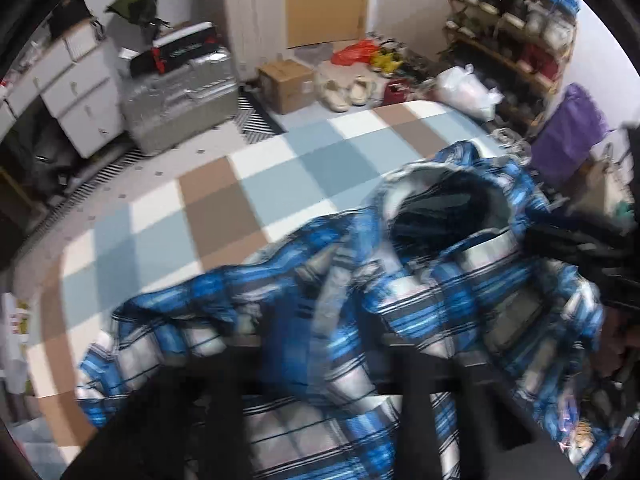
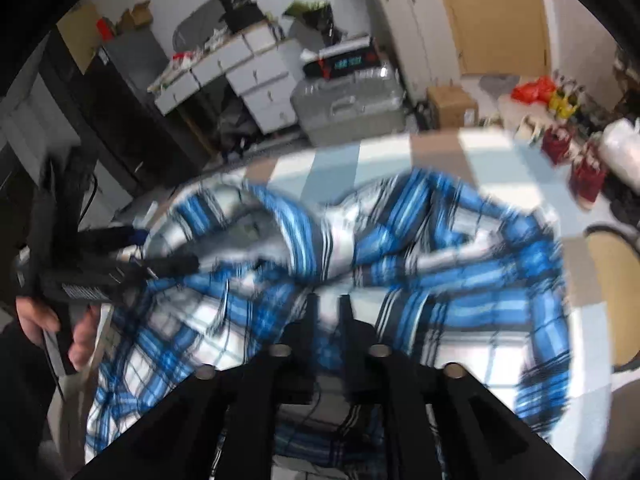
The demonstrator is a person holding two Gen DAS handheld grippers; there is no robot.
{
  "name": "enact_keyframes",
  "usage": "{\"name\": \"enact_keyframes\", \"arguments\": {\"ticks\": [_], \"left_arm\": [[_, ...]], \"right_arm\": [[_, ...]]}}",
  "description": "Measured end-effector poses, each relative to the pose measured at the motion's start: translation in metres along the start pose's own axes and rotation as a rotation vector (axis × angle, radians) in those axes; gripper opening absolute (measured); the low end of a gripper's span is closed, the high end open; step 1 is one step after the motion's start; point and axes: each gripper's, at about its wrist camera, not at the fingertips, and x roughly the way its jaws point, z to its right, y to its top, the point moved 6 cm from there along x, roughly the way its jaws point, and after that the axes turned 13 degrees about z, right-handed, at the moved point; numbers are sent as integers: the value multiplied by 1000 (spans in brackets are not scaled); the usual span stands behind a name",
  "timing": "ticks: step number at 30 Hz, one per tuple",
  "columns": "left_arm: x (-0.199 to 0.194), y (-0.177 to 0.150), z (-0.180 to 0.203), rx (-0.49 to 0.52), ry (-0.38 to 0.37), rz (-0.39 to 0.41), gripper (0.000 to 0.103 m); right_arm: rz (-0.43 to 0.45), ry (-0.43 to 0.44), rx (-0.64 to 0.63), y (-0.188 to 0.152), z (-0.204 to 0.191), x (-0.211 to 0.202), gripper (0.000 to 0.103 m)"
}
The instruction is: Fold large clothes
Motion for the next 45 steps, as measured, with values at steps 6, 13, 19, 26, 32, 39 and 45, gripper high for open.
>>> {"name": "enact_keyframes", "arguments": {"ticks": [6, 13, 19, 26, 32, 39, 45], "left_arm": [[-12, 4, -14, 30, 70, 74, 4], [-13, 9, -6, 39, 114, 103, 2], [-51, 14, 1, 22, 108, 152, 1], [-113, -17, 28, -6, 82, 204, 1], [-129, -84, 52, -141, 42, 168, 1], [-101, -142, 77, -101, 135, 135, 1], [-72, -156, 74, -156, 109, 119, 1]], "right_arm": [[29, -81, -84, 32, -24, 26, 63], [-46, -183, -122, 40, -28, 53, 4], [121, -134, -138, 54, -53, -21, 4], [222, -115, -151, 21, -92, -103, 3], [255, -67, 38, -52, -101, -153, 4], [190, -155, 98, -119, -96, -151, 4], [53, -194, 159, -149, -71, -135, 15]]}}
